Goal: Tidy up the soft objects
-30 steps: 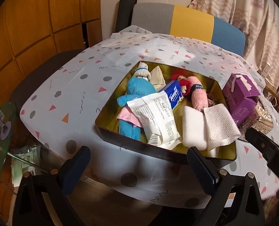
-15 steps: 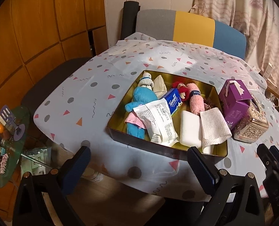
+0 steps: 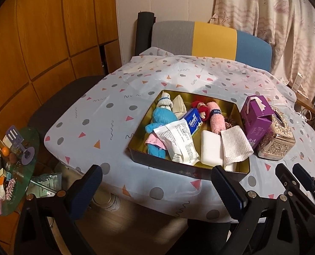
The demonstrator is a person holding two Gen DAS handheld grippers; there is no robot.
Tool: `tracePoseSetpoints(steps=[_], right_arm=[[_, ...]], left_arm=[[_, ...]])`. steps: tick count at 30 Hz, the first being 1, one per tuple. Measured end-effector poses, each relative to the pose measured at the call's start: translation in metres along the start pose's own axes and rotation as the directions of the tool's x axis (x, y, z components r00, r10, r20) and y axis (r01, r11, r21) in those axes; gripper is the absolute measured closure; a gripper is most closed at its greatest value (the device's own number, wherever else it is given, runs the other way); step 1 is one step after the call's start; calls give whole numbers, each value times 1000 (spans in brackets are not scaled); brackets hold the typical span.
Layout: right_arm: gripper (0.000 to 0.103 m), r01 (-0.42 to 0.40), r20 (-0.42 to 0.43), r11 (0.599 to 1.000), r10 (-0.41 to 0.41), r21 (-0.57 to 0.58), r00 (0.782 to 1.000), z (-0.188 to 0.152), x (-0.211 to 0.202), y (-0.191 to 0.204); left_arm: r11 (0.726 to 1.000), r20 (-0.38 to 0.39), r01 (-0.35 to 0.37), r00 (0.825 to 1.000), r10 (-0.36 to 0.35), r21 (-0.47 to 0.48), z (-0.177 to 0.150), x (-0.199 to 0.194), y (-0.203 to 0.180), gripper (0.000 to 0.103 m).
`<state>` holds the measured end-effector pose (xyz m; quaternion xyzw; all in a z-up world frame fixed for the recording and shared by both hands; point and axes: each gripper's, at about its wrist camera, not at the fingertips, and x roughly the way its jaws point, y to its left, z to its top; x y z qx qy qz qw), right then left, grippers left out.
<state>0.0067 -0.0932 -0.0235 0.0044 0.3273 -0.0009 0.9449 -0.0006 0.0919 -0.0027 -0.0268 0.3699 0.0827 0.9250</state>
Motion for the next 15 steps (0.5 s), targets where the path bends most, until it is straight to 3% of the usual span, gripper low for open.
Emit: tracePoseSetpoints(steps=[15], right_arm=[[60,-57,0,998,57,21,998,1,-6,4]], left_arm=[[998,11,-34,999,34,45,-3,1,-10,0]])
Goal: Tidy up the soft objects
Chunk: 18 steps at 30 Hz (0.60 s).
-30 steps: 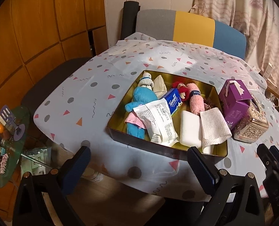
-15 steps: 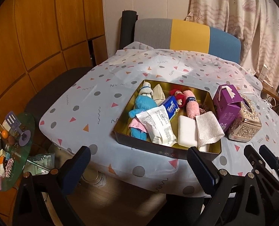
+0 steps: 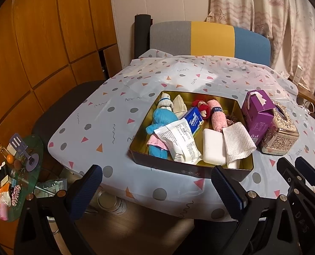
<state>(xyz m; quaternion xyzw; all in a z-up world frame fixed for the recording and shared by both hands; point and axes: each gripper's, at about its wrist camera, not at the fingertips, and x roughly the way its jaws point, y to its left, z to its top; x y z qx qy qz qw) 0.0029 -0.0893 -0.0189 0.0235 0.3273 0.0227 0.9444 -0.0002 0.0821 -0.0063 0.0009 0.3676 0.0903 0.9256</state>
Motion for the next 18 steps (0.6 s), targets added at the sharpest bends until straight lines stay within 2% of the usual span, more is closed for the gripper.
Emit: tracePoseSetpoints(steps=[18], right_arm=[[60,-13,-5,1000,13,7,1000,-2,2,-1]], left_arm=[[1000,-16,7,1000,-7,1,-4,3,-1,0]])
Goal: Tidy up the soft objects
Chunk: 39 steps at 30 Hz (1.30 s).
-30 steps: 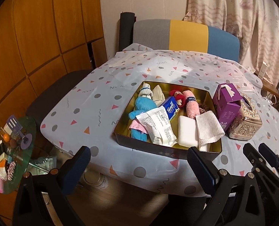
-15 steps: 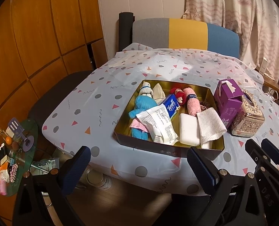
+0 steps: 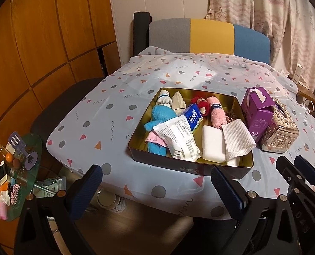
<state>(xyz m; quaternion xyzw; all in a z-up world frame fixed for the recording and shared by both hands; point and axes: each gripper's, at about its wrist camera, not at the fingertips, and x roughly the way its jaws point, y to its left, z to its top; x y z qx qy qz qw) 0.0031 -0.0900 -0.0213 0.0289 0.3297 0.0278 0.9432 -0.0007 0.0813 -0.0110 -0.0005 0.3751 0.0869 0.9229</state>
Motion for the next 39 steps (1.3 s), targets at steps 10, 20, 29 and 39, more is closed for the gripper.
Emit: tracePoseSetpoints(steps=[10,20,29,39], right_arm=[[60,-4,1,1000,4,0,1000,0,0,1],[60,-12,-6,1000,12,1,1000,0,2,2],[60,-13,-10,1000,13,3,1000,0,3,1],[60,-9,-9,1000,9,9,1000,0,3,0]], left_arm=[[1000,2,-6,1000,6,1,1,1,1,0],[1000,-7,-7,1000,7,3,1,3,0,0],[1000,-13,-2,1000,2,6,2,4,0,0],[999,-36,41,999,-41,4,2,6,-1,0]])
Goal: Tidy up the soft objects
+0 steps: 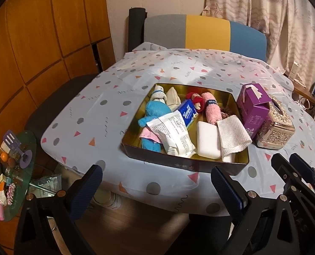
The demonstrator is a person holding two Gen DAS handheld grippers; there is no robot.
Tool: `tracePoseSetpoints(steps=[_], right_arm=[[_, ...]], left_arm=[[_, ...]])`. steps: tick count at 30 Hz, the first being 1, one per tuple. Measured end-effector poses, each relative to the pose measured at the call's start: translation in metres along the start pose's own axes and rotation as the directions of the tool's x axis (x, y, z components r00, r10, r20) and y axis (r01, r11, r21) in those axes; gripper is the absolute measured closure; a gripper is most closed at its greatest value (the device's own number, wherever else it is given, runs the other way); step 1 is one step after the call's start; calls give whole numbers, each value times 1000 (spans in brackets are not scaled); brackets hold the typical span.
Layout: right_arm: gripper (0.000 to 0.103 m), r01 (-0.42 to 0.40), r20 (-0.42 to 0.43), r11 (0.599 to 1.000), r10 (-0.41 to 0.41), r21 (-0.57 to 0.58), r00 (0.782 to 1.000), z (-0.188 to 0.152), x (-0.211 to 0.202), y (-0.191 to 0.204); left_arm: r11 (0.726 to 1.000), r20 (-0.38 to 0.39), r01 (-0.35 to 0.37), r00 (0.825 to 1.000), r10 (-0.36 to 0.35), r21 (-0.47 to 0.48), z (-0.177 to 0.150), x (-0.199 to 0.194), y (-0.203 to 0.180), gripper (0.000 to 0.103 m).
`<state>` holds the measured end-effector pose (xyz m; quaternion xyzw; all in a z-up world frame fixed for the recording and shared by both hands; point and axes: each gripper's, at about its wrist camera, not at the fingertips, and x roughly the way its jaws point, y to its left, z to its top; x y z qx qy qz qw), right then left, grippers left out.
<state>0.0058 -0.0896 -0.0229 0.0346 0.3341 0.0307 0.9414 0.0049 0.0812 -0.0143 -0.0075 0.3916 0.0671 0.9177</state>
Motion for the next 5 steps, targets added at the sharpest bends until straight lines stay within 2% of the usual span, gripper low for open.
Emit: tracePoseSetpoints(steps=[5], right_arm=[[60,-3,-1,1000,3,2,1000,0,1,0]], left_arm=[[1000,8,-11,1000,11,3,-1,1,-2,0]])
